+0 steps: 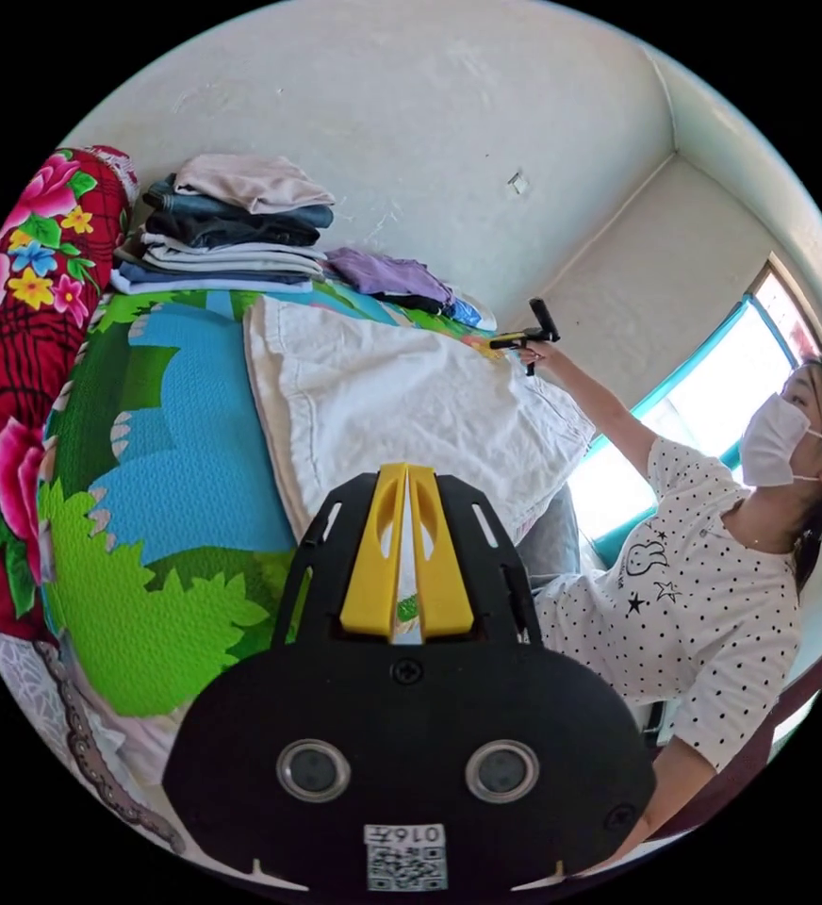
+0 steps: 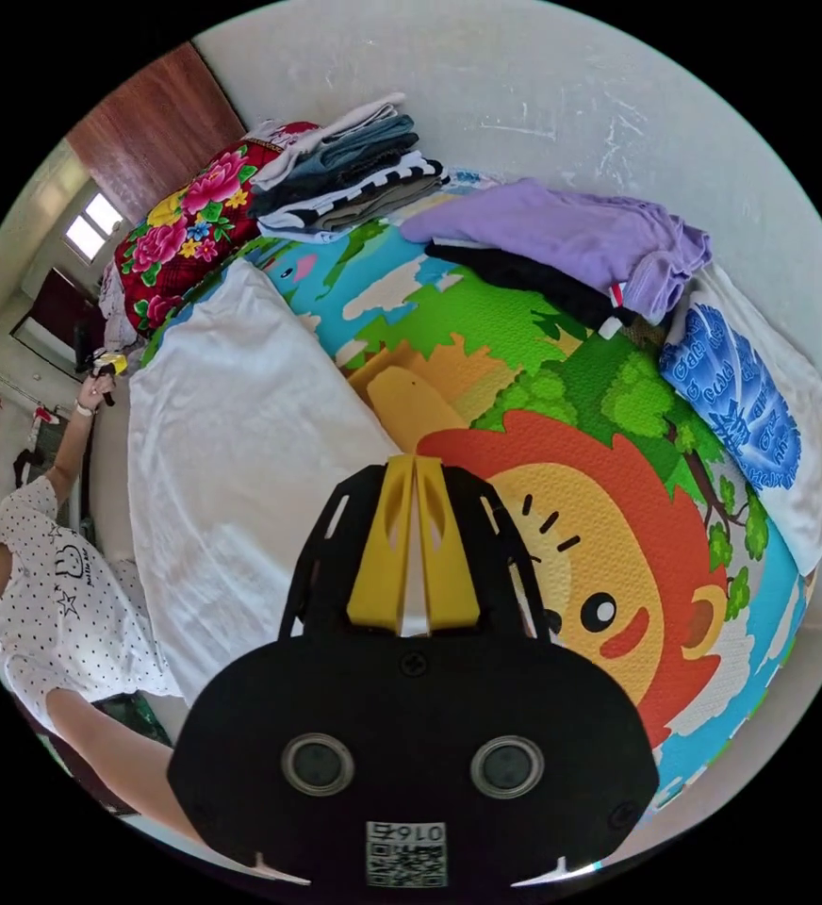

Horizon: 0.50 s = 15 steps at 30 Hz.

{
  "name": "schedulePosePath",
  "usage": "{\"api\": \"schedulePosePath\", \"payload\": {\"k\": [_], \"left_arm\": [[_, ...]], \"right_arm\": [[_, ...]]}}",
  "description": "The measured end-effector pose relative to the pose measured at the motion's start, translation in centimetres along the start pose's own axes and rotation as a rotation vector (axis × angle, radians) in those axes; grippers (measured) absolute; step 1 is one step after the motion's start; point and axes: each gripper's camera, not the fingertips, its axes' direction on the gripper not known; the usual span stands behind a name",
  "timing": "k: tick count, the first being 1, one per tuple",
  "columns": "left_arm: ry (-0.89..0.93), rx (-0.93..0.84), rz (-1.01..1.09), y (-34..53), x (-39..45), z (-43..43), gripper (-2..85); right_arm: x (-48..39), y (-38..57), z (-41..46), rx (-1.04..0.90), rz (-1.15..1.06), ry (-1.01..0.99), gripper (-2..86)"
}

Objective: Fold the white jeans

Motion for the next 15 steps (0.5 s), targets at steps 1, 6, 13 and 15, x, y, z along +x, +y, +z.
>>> {"api": "schedulePosePath", "payload": {"k": [1,6,13,15], "left_arm": [[-0.022,-0.004,-0.009,-0.1,0.1,0.2,-0.2],[-0.205,-0.062,-0.126,0.6,0.0,1.1,8.3],[-0.118,-0.055,-0.179,3.2,0.3,0.8,10.3],[-0.129,-0.087,-0.170,3.9,0.8,0.9,8.8]], "right_arm": [[-0.1,-0.3,-0.6,0.050,0.011,-0.010,-0.2],[-1.1,-2.2,0.5,-0.016,0.017,-0.050,0.6],[-4.5,-4.4,6.1,-0.152,-0.030,-0.034,2.2],[-5.4,-4.7,6.6,-0.141,-0.053,-0.051,1.0]]}}
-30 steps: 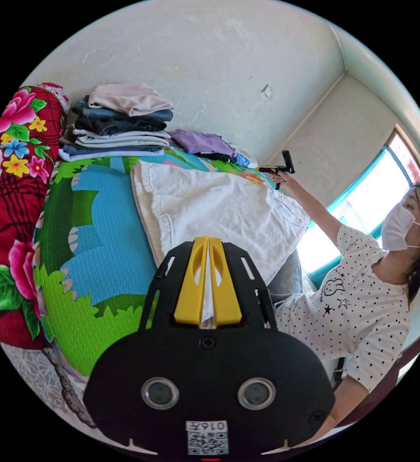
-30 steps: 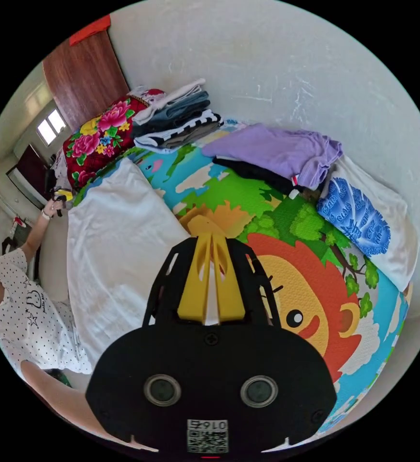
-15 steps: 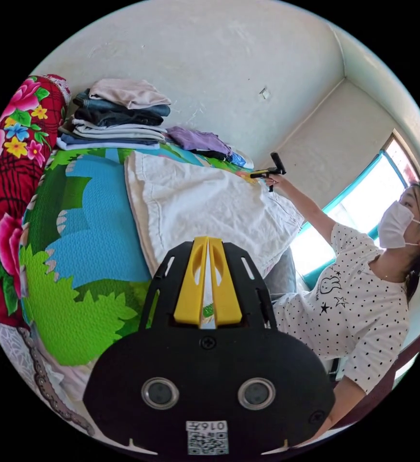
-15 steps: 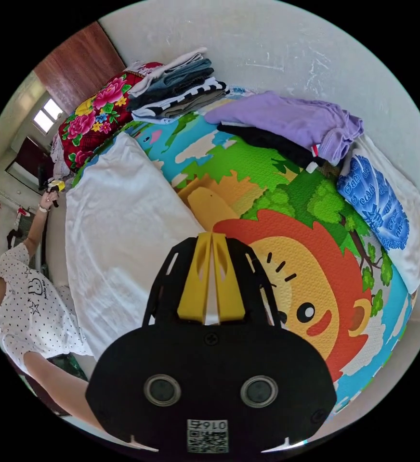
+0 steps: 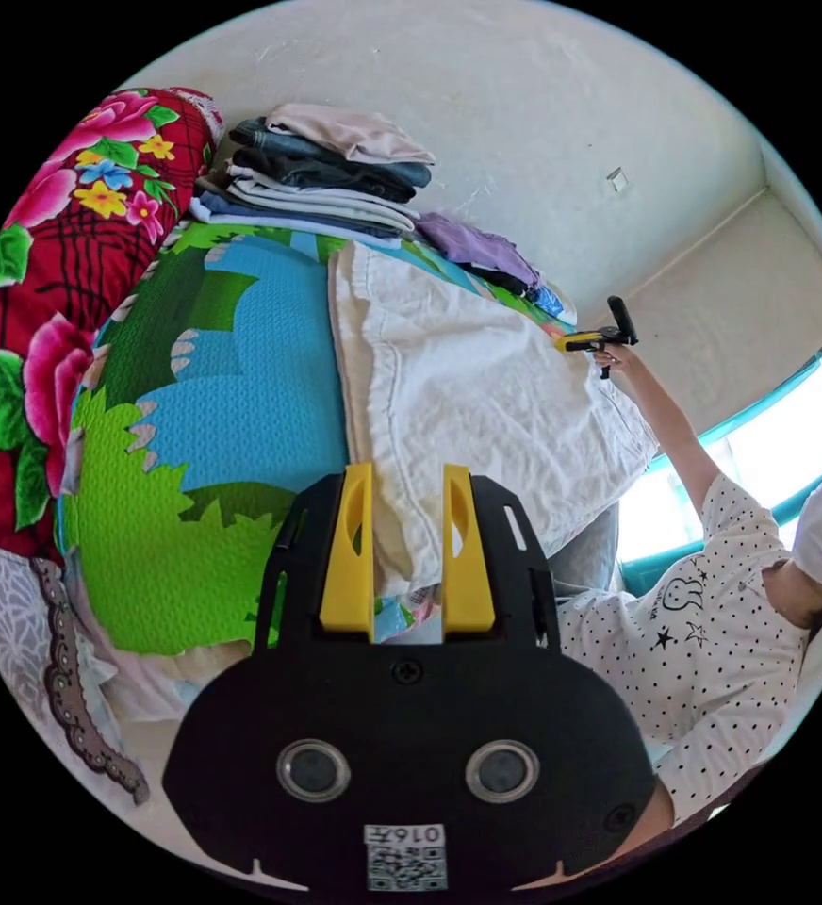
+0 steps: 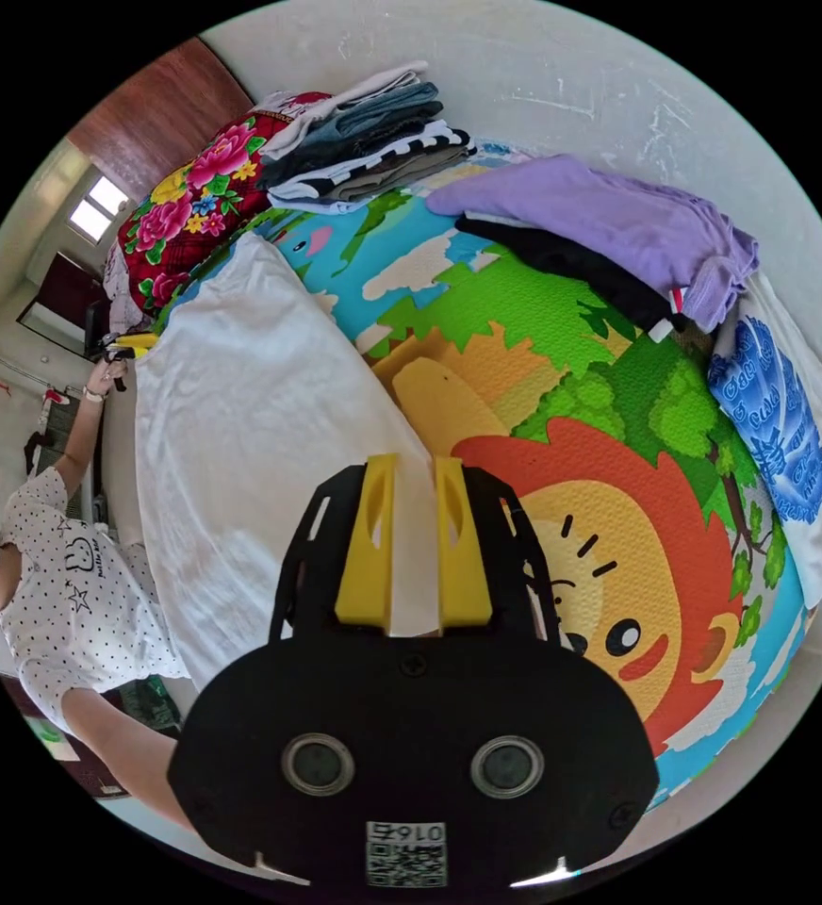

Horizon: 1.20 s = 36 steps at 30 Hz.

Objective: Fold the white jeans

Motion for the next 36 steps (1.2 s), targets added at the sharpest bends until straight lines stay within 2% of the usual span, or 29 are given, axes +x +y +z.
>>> {"api": "schedulePosePath", "payload": {"k": [6,9,13,17,18,20,22,25,29,31,36], "left_arm": [[-0.118,-0.060,0.047,2.1,2.7,-0.3,-0.2],[-0.156,-0.014,0.071,3.3,4.6,-1.8,-0.8],[-0.159,0.023,0.078,4.9,5.1,-2.8,-0.9],[-0.147,0.022,0.063,6.6,4.8,-1.3,-0.4],[-0.114,0.052,0.051,7.5,4.7,-1.7,0.0],[-0.059,0.078,0.040,8.9,4.7,-2.4,2.3],[0.009,0.107,0.046,10.6,4.9,-2.8,4.6],[0.036,0.185,0.076,12.8,5.8,-3.0,5.7],[-0.119,0.208,0.129,14.6,8.0,-2.7,0.2],[-0.165,0.214,0.136,15.3,9.1,-2.7,-0.5],[-0.336,0.243,0.156,17.5,13.0,-2.3,-0.9]], "right_arm": [[-3.7,-1.4,1.6,0.038,-0.050,0.093,-0.4],[-5.2,-2.0,2.0,0.086,-0.027,0.096,-0.5],[-6.8,-2.0,2.3,0.248,0.017,0.044,-0.4],[-9.0,-5.3,6.2,0.133,0.128,0.091,0.2],[-9.8,-5.9,6.2,0.159,0.134,0.128,0.4],[-14.5,-8.0,4.8,0.400,0.092,0.248,1.5],[-19.2,-10.6,4.4,0.513,-0.040,0.224,3.0],[-27.4,-17.9,6.9,0.490,-0.281,0.135,6.5],[-39.5,-30.1,15.0,0.362,-0.512,0.046,9.6],[-43.8,-35.6,19.3,0.271,-0.494,0.072,10.6],[-51.1,-47.5,29.0,0.049,-0.269,0.144,11.3]]}}
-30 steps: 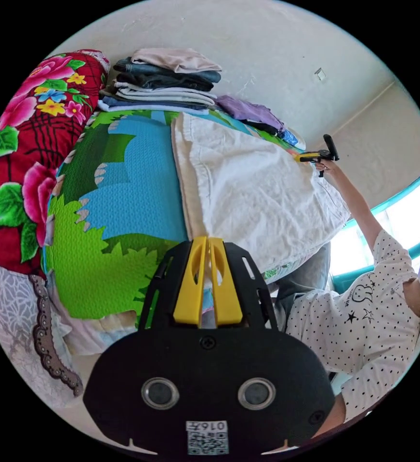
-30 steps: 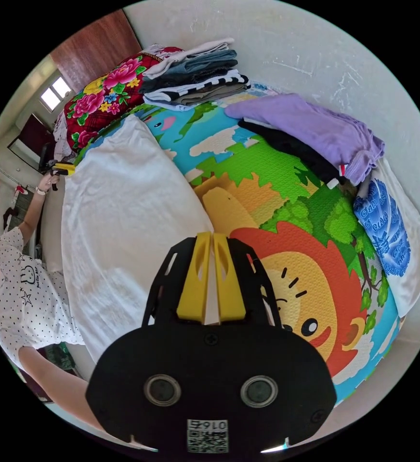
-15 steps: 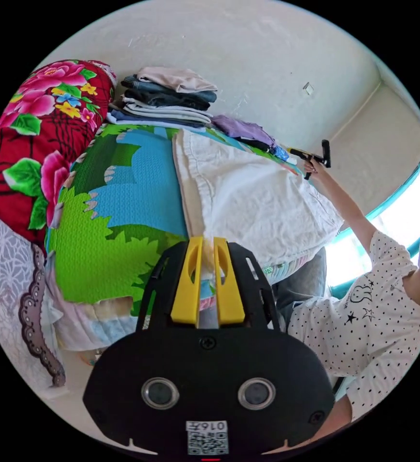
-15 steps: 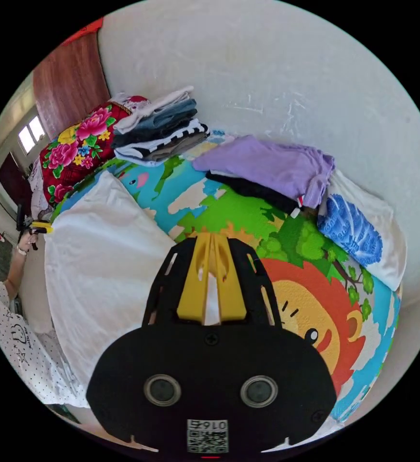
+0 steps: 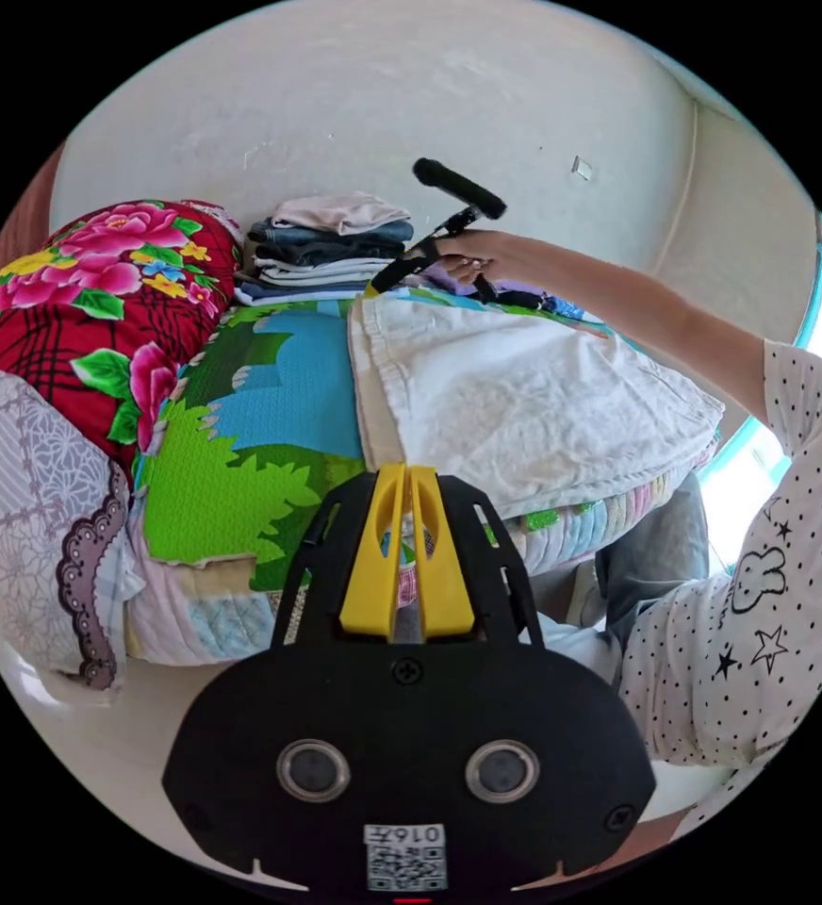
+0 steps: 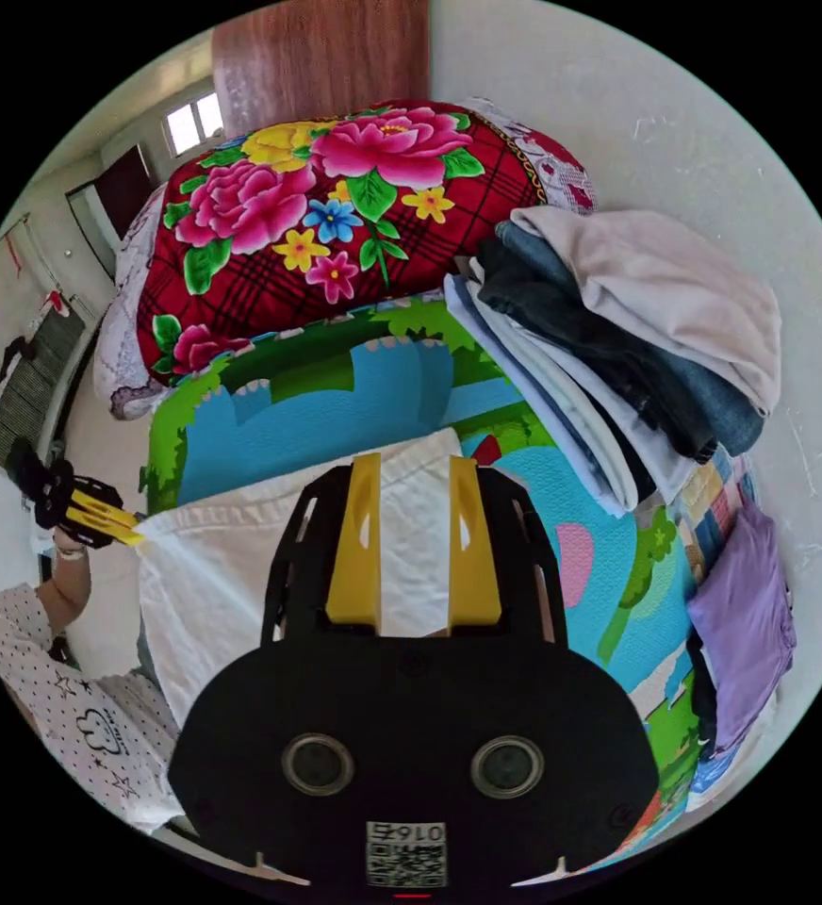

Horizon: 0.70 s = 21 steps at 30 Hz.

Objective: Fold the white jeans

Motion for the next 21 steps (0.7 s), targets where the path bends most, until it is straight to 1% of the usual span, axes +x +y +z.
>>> {"api": "schedulePosePath", "payload": {"k": [2,3,5,7,10,13,16,19,21], "left_arm": [[-0.055,0.007,0.022,0.4,1.3,-0.3,-1.0],[-0.087,0.010,0.034,0.6,2.0,-0.4,-1.0],[-0.125,0.012,0.056,1.0,2.9,-0.6,-1.0],[-0.146,0.013,0.071,1.3,3.5,-0.7,-1.0],[-0.145,0.023,0.078,1.9,3.7,-1.0,-1.0],[-0.110,0.032,0.073,2.5,3.3,-1.4,-1.0],[-0.063,0.035,0.075,2.9,2.4,-1.8,-1.0],[0.009,0.039,0.077,3.4,1.1,-2.2,-1.0],[0.108,0.047,0.050,4.0,-0.6,-2.4,-1.0]], "right_arm": [[-2.1,-4.4,3.3,-0.102,0.067,0.050,12.7],[-2.6,-5.3,3.9,-0.117,0.083,0.073,13.1],[-4.5,-8.2,5.8,-0.144,0.127,0.209,11.9],[-5.9,-9.9,7.1,-0.183,0.112,0.284,9.5],[-7.7,-12.3,9.0,-0.249,0.076,0.302,7.1],[-9.2,-14.6,10.2,-0.259,0.054,0.335,5.6],[-10.0,-17.7,11.2,-0.265,0.063,0.313,4.0],[-10.5,-21.5,13.1,-0.335,0.064,0.276,2.5],[-10.5,-24.0,14.0,-0.323,0.092,0.401,1.1]]}}
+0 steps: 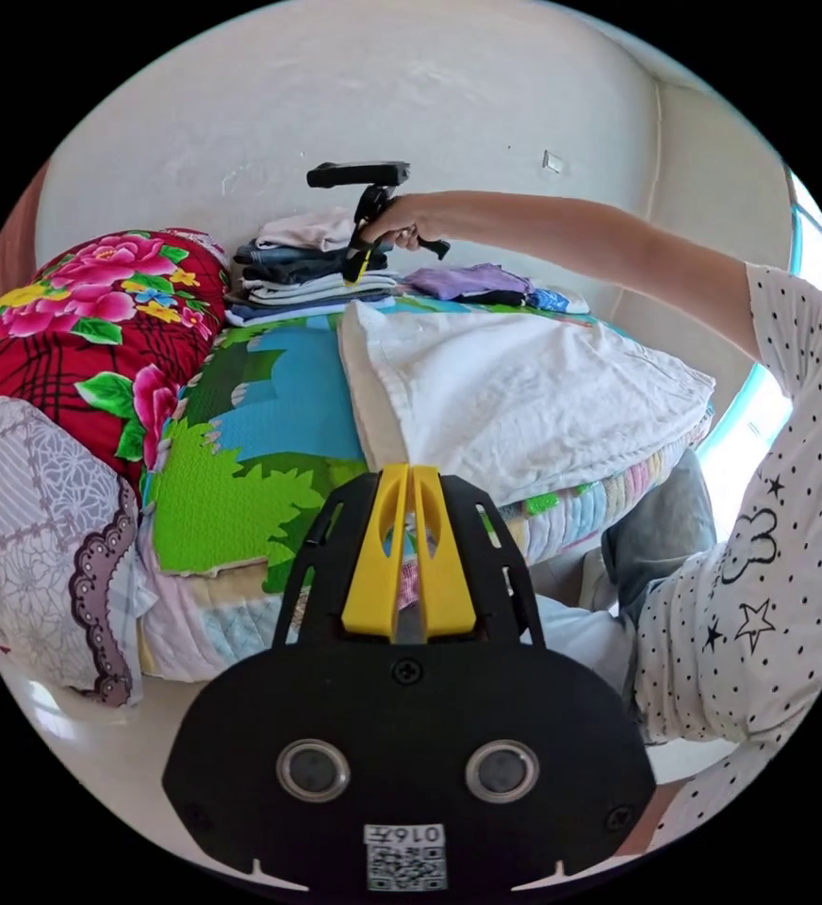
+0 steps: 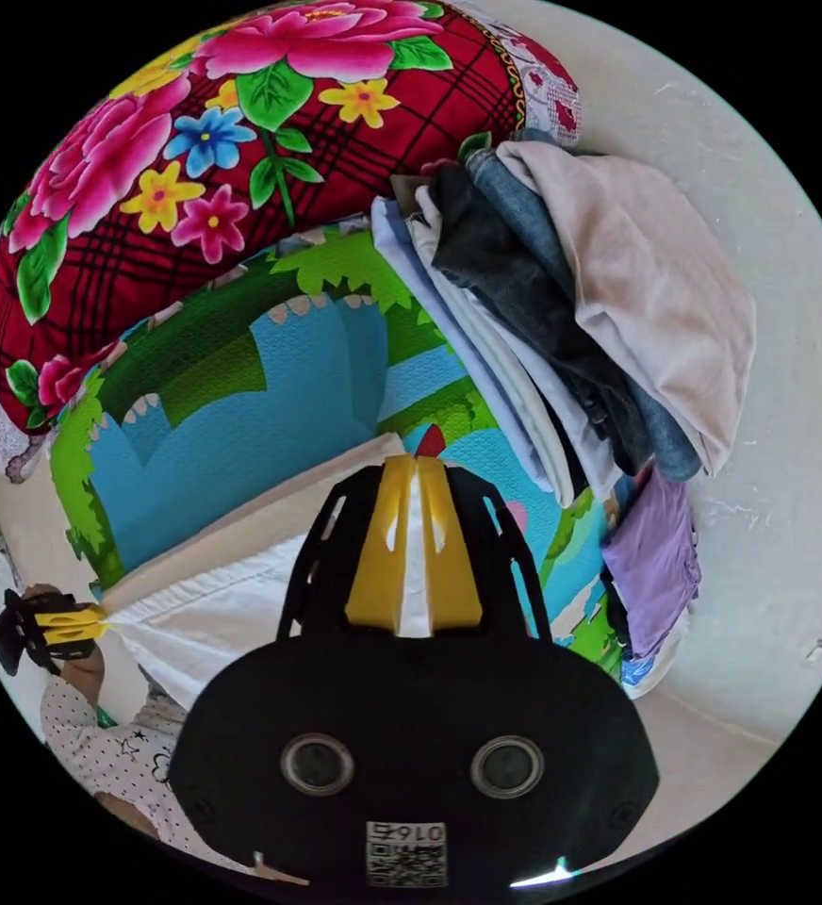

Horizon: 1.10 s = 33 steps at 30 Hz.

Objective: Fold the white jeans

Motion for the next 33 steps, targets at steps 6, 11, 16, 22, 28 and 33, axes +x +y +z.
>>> {"api": "schedulePosePath", "payload": {"k": [6,11,16,22,28,33], "left_arm": [[0.085,0.055,-0.061,1.6,-1.8,0.1,-1.0],[0.051,0.061,-0.062,1.8,-1.5,-0.1,-1.0],[-0.003,0.051,-0.053,1.8,-0.9,-0.1,-1.0],[-0.024,0.058,-0.071,2.1,-1.0,-0.2,-1.0],[-0.041,0.064,-0.075,2.3,-1.2,-0.2,-1.0],[-0.068,0.055,-0.068,2.2,-1.2,-0.2,-1.0]], "right_arm": [[-4.9,-5.4,0.2,0.077,-0.306,0.045,0.5],[-6.3,-9.3,1.4,-0.160,-0.244,-0.160,5.2],[-9.1,-11.7,1.7,-0.199,-0.153,-0.091,7.7],[-12.4,-14.7,3.5,-0.228,-0.092,-0.016,10.0],[-13.7,-16.6,5.2,-0.247,-0.052,0.006,8.8],[-14.2,-16.9,5.8,-0.284,-0.092,0.178,3.3]]}}
